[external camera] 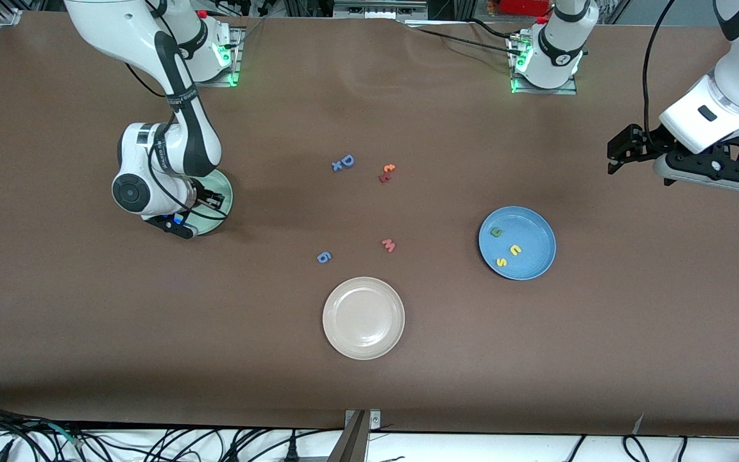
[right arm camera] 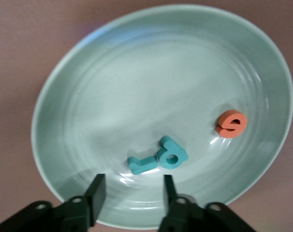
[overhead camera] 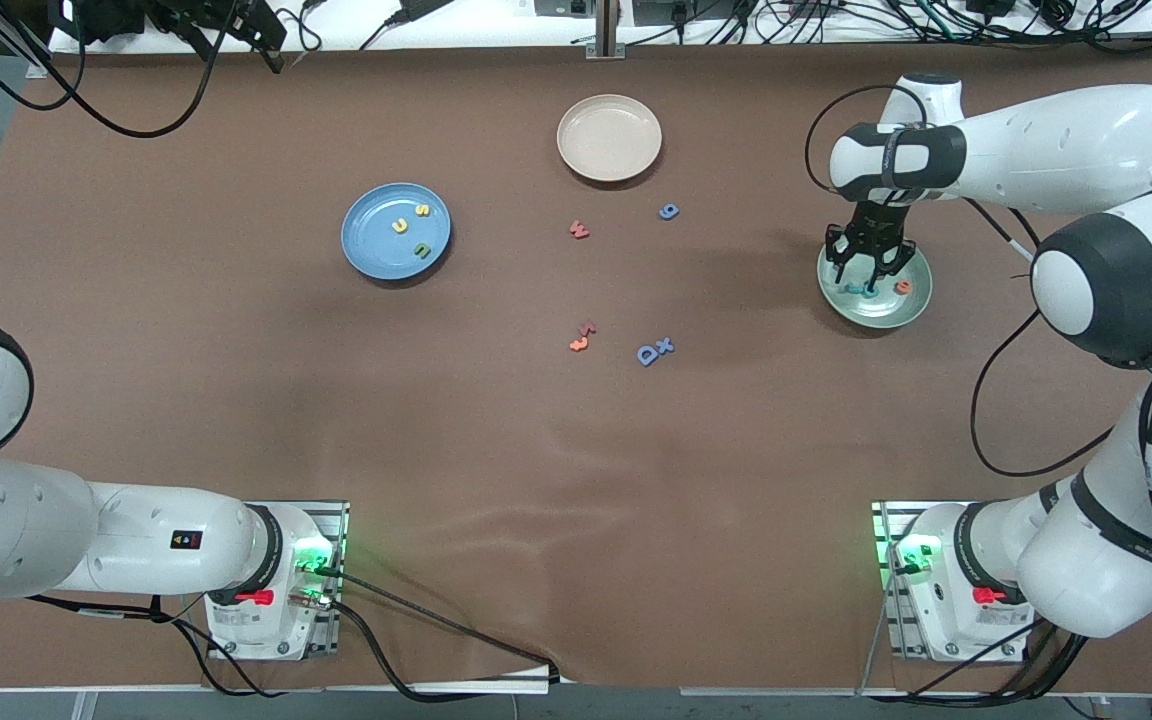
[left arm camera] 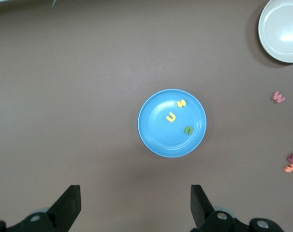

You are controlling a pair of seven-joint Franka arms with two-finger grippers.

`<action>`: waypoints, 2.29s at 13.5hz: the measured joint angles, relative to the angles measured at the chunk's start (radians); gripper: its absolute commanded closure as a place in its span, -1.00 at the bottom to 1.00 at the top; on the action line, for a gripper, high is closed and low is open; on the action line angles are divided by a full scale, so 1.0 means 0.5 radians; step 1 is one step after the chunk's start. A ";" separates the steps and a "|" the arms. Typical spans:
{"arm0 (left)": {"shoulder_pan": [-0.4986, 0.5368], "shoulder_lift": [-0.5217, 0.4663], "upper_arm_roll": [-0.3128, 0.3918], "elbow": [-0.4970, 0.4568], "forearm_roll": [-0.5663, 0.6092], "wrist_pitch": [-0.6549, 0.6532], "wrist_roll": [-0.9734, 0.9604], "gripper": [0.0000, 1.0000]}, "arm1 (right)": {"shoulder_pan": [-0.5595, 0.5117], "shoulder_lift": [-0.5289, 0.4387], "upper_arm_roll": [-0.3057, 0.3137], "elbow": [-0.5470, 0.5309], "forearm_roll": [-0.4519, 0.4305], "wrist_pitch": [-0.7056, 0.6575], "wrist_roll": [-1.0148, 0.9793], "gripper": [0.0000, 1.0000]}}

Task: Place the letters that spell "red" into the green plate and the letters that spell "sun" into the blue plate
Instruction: 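Release the teal letter on the green plate and raise the right gripper to rest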

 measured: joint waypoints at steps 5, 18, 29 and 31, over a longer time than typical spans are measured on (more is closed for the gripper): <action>0.009 0.000 0.001 0.010 0.000 -0.086 0.000 -1.00 | 0.001 -0.130 -0.096 0.354 0.001 -0.400 -0.001 -0.97; 0.009 0.000 -0.006 0.028 0.002 -0.090 0.003 -1.00 | -0.174 -0.188 -0.200 1.483 -0.123 -1.248 -0.243 -0.99; 0.032 0.000 0.006 0.076 0.003 -0.088 0.005 -1.00 | -1.250 -0.319 1.002 1.502 -0.642 -1.101 -0.384 -0.99; 0.032 0.001 0.006 0.076 0.003 -0.080 0.005 -1.00 | -1.249 -0.336 1.027 1.481 -0.675 -1.078 -0.385 -0.99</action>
